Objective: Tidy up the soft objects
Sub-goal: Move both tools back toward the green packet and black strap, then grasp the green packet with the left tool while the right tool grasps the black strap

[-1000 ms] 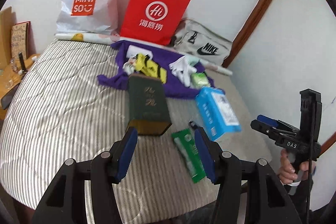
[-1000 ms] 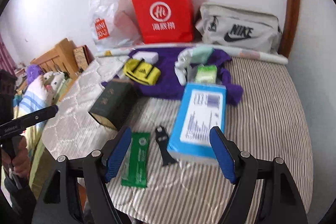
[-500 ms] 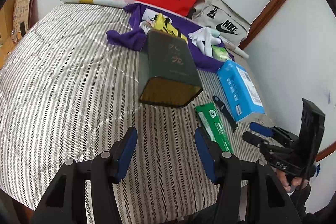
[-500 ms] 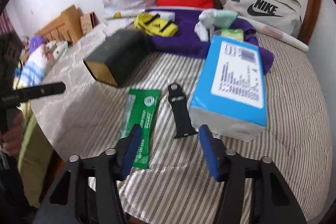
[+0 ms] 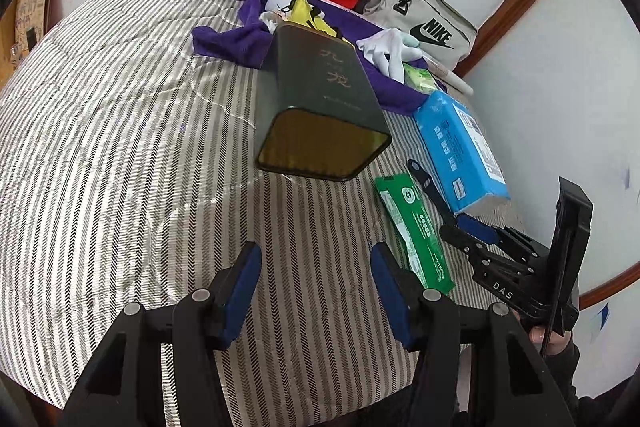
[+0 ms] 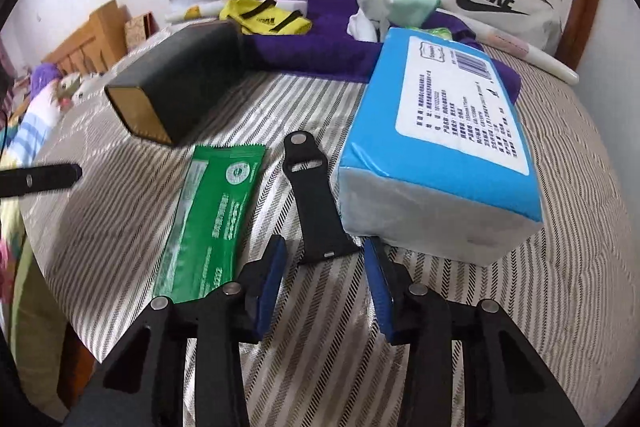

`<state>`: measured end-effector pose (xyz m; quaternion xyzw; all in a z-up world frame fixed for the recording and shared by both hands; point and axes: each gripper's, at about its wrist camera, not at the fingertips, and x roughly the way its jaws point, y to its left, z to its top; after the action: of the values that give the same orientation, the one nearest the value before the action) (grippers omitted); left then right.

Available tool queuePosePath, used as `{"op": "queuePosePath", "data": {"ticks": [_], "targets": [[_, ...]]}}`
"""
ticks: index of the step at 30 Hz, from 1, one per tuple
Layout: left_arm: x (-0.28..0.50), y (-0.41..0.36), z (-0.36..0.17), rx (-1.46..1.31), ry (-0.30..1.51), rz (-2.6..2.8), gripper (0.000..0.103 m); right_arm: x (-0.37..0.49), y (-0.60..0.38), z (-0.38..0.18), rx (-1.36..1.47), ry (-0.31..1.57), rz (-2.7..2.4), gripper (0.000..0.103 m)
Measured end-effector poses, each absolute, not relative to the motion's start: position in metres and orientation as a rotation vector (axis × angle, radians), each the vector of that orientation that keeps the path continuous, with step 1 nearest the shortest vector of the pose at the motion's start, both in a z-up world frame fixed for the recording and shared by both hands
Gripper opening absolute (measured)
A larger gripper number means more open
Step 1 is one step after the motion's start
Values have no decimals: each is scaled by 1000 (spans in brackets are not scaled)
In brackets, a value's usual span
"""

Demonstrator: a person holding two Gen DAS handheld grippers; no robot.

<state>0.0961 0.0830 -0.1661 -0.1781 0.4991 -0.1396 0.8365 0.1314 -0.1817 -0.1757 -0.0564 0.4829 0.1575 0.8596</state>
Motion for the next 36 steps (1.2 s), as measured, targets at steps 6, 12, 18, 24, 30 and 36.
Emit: {"op": "queuePosePath", "data": {"ticks": [6,12,18,24,30,36], "targets": [[96,81,-170,-387,1068,-308,55,122,-182,-174,-117,1040,386,32],[93,87,-173,-404,1068,-304,55,108,-170,-166,-159,1071,435,33],[92,89,-173,-407,1075,-306,55,127,-160,-172,-140,1068,454,36],[91,88,-172,-400,1073,-308,55,131,-146,-174,-191,1027,491,35],[88,86,-171,-390,1071,-314,55,122,-150,-171,-226,1054,496,21],[85,82,-169,-384,1072,-317,55,123,-153,-172,-218,1051,507,23]]}}
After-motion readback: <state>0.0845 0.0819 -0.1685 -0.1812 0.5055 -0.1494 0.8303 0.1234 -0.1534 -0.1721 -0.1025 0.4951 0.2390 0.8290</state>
